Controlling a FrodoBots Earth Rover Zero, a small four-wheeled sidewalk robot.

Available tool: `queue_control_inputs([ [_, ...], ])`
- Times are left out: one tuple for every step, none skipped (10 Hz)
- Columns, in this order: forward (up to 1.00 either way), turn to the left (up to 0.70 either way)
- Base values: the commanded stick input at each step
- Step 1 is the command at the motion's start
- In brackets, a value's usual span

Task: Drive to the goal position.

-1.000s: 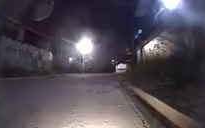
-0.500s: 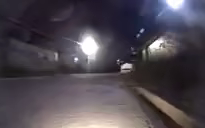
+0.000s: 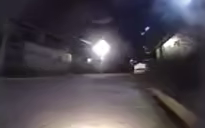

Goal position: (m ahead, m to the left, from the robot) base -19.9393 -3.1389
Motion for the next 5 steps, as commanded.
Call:
queue_control_inputs([
  [0.0, 0.5],
  [0.0, 0.5],
  [0.0, 0.5],
  [0.0, 0.5],
  [0.0, 0.5],
])
